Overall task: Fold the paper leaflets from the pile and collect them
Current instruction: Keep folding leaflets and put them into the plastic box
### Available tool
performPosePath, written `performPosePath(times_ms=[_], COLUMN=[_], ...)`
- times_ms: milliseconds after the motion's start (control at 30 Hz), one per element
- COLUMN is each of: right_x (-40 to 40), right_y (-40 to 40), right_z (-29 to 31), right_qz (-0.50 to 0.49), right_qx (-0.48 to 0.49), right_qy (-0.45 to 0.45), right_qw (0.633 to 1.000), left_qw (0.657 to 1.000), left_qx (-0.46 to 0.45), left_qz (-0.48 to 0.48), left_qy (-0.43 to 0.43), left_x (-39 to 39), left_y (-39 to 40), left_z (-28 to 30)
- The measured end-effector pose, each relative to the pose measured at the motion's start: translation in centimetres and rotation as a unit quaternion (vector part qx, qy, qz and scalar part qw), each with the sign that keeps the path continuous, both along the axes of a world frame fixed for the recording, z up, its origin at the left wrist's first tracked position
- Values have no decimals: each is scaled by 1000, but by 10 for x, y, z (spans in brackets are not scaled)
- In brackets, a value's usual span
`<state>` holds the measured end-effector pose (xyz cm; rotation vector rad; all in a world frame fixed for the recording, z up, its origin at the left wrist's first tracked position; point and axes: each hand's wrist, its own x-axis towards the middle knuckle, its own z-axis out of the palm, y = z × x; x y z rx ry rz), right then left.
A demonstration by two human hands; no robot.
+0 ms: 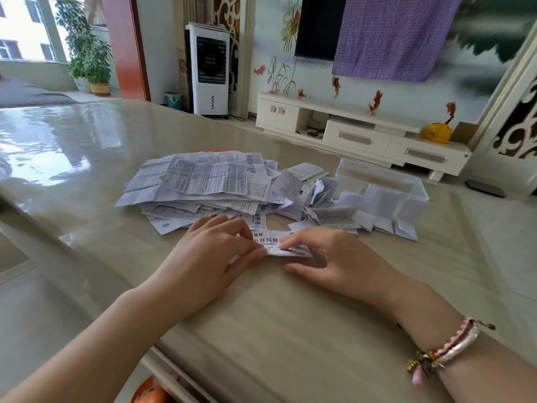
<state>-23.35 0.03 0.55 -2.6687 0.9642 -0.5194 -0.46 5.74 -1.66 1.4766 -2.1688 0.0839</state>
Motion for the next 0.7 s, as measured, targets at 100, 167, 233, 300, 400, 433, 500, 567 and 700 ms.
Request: performPosePath(times_ms=[100, 167, 233, 300, 400, 433, 500, 567, 700], right_x=[1, 2, 2, 2, 1, 1, 2, 1, 3], right_y=[0, 2, 5, 4, -4, -5, -5, -5, -9], right_z=[-1, 0, 1, 1, -3, -4, -5, -3, -6], right_qz=[-7, -21, -40, -55, -68, -66, -68, -79, -143], right_qx=[-14, -6, 31, 67, 147, 165, 181, 196, 180], right_qy=[-13, -58, -109, -136, -142, -143, -145, -155, -143], right_qw=[1000, 998, 993, 987, 977, 974, 970, 965, 963], left_qw=[999, 997, 992, 987, 979, 979, 980, 979, 973], left_qx=[-24, -25, -13, 6, 35, 40, 49, 56, 97], left_qz=[-9, -12, -9, 0, 22, 28, 34, 39, 78], left_qy=[21, 69, 121, 158, 197, 200, 190, 191, 196], left_x=[0, -1, -2, -3, -6, -6, -8, -8, -9], left_y=[-1, -2, -2, -2, -1, 0, 0, 0, -4], left_z=[0, 0, 2, 4, 7, 7, 7, 7, 7])
